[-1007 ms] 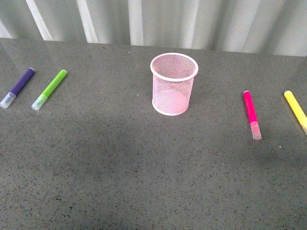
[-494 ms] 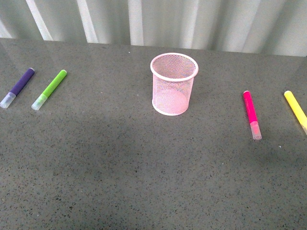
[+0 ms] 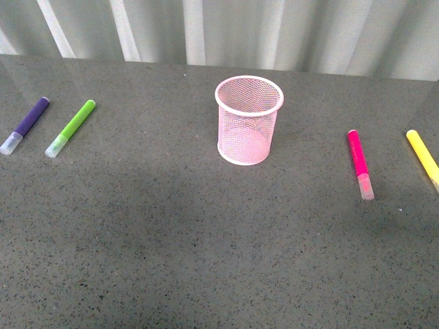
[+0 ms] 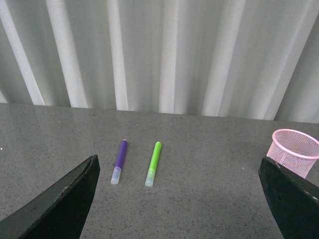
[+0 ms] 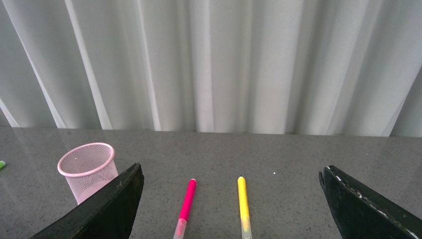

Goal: Insert purple and pink pens into pink cup

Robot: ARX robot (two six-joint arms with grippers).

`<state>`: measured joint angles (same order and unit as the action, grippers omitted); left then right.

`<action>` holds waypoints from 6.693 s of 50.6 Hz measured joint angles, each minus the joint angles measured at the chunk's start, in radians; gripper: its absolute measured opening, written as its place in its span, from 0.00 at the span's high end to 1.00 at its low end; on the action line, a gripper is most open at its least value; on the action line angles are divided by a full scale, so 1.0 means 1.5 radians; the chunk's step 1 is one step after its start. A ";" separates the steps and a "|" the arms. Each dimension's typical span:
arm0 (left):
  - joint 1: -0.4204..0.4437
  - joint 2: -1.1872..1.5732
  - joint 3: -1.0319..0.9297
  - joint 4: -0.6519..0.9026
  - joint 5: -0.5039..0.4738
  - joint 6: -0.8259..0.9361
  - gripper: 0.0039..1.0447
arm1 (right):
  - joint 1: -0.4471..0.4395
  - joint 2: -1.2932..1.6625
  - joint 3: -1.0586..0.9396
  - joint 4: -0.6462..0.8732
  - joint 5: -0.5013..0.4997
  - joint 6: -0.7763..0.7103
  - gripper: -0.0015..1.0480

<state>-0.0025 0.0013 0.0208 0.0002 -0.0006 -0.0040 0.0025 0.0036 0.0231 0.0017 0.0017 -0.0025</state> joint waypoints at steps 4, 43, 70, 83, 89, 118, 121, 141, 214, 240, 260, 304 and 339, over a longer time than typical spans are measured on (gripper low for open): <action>0.000 0.000 0.000 0.000 0.000 0.000 0.06 | 0.000 0.000 0.000 0.000 0.000 0.000 0.07; 0.083 0.659 0.276 0.171 0.068 -0.063 0.06 | 0.000 0.000 0.000 0.000 0.000 0.000 0.07; 0.077 1.255 0.837 -0.101 0.105 0.095 0.06 | 0.000 0.000 0.000 0.000 0.000 0.000 0.07; 0.090 1.385 0.932 -0.148 0.071 0.112 0.06 | 0.000 0.000 0.000 0.000 0.000 0.000 0.07; 0.096 1.432 0.977 -0.159 0.074 0.115 0.06 | 0.000 0.000 0.000 0.000 0.000 0.000 0.07; 0.127 1.554 1.095 -0.183 0.067 0.123 0.06 | 0.000 0.000 0.000 0.000 0.000 0.000 0.07; 0.129 1.562 1.102 -0.185 0.067 0.125 0.06 | 0.000 0.000 0.000 0.000 0.000 0.000 0.07; 0.133 1.614 1.160 -0.205 0.058 0.144 0.06 | 0.000 0.000 0.000 0.000 0.000 0.000 0.07; 0.139 1.606 1.129 -0.190 0.104 0.126 0.88 | 0.000 0.000 0.000 0.000 0.000 0.000 0.07; -0.077 1.221 0.723 0.514 0.249 0.010 0.88 | 0.000 0.000 0.000 0.000 0.000 0.000 0.07; -0.307 1.354 0.677 0.757 0.081 -0.037 0.88 | 0.000 0.000 0.000 0.000 0.000 0.000 0.07; -0.336 1.454 0.706 0.793 0.023 -0.091 0.88 | 0.000 0.000 0.000 0.000 0.000 0.000 0.07; -0.308 1.371 0.664 0.666 0.036 -0.107 0.05 | 0.000 0.000 0.000 0.000 0.000 0.000 0.07</action>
<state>-0.4641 2.0583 1.0161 0.9993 0.0540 -0.1638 0.0025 0.0036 0.0231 0.0017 0.0017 -0.0025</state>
